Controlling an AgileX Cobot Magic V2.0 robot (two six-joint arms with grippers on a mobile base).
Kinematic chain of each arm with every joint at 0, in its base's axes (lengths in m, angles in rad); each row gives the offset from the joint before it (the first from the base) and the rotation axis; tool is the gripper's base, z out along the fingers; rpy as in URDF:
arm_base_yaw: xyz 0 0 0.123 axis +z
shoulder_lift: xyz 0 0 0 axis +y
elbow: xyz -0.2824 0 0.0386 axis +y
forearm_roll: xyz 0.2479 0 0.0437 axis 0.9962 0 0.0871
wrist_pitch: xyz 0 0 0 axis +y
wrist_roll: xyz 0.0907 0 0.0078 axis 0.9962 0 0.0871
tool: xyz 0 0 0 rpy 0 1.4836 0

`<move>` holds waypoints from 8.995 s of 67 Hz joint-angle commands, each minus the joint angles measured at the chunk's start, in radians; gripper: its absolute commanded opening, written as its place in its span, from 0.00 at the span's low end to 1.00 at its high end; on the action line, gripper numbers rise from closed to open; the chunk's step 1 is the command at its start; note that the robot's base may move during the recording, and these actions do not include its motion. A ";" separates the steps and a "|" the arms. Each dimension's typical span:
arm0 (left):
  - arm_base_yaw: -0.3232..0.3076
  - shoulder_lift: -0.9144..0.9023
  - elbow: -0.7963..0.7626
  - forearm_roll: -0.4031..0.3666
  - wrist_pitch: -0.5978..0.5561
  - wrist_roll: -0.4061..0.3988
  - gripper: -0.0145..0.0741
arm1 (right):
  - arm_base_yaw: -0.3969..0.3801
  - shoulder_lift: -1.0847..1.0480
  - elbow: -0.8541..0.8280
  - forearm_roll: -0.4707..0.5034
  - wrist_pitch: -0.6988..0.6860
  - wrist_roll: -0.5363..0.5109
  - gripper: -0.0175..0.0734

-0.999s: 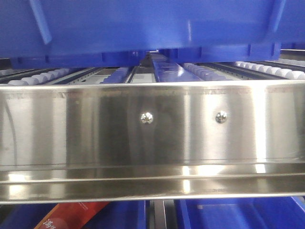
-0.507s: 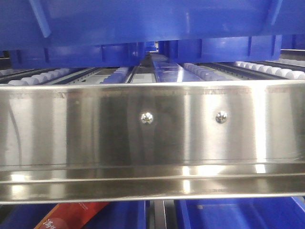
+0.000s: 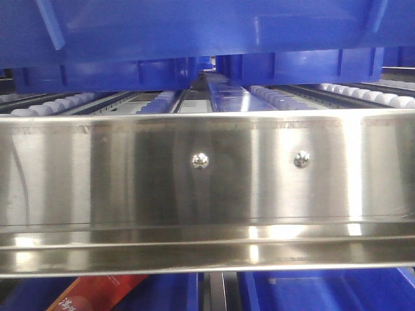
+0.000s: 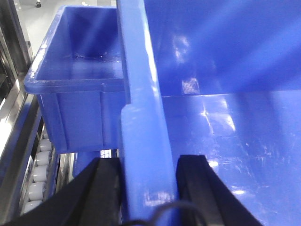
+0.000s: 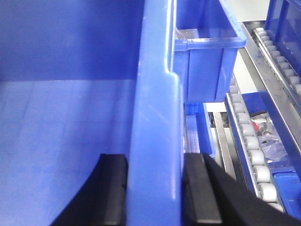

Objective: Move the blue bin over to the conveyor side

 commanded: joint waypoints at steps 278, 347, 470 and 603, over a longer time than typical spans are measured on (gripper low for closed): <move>-0.003 -0.025 -0.017 0.017 -0.116 0.023 0.18 | -0.001 -0.024 -0.017 -0.022 -0.120 -0.017 0.12; -0.003 -0.025 -0.017 0.017 -0.116 0.023 0.18 | -0.001 -0.024 -0.017 -0.022 -0.120 -0.017 0.12; -0.003 -0.025 -0.017 0.017 -0.118 0.023 0.18 | -0.001 -0.024 -0.017 -0.022 -0.120 -0.017 0.12; -0.003 -0.025 -0.017 0.017 -0.123 0.023 0.18 | -0.001 -0.024 -0.017 -0.022 -0.127 -0.017 0.12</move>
